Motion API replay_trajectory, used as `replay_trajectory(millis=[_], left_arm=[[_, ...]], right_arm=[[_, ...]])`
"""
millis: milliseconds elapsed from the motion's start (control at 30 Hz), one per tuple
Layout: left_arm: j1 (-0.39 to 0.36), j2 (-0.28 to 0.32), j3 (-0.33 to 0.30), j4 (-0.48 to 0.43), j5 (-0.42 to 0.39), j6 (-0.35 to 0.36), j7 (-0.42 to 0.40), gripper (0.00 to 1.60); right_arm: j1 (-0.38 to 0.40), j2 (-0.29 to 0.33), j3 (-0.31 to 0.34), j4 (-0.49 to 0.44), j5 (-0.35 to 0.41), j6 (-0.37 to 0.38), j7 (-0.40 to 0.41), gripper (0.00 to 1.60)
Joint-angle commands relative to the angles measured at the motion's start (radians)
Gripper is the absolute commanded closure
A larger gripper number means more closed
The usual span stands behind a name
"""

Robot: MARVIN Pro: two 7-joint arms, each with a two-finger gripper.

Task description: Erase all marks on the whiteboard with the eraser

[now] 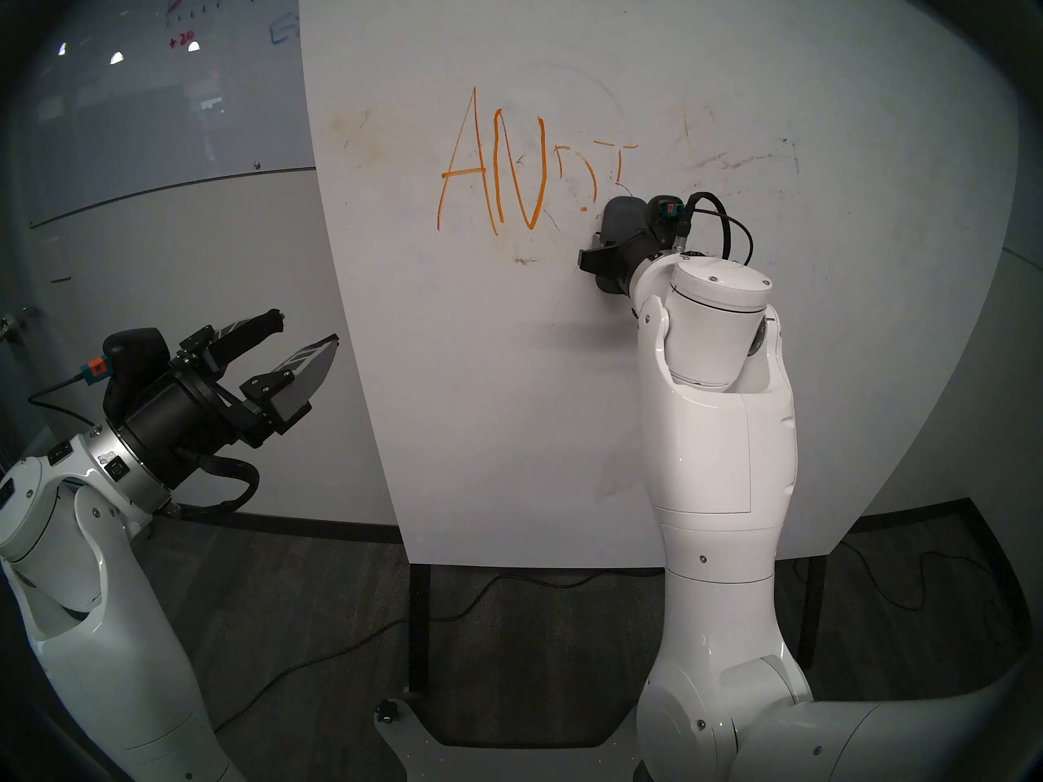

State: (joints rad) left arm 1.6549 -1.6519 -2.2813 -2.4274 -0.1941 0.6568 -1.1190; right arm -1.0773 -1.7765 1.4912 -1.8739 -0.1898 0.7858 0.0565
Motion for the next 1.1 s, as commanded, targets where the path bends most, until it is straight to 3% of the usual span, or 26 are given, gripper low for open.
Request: replay_trajectory(millis=[0,1067], left_arm=[[0.001,0.002,0.003,-0.016,-0.004,0.001,0.002,0.0],[0.001,0.002,0.002,-0.016,-0.004,0.001,0.002,0.0]], right_arm=[[0.016,0.021,0.001,-0.015,0.0,0.013,0.021,1.6],[0.069,0.051,0.024,-0.041,0.009,0.128,0.123,1.6]])
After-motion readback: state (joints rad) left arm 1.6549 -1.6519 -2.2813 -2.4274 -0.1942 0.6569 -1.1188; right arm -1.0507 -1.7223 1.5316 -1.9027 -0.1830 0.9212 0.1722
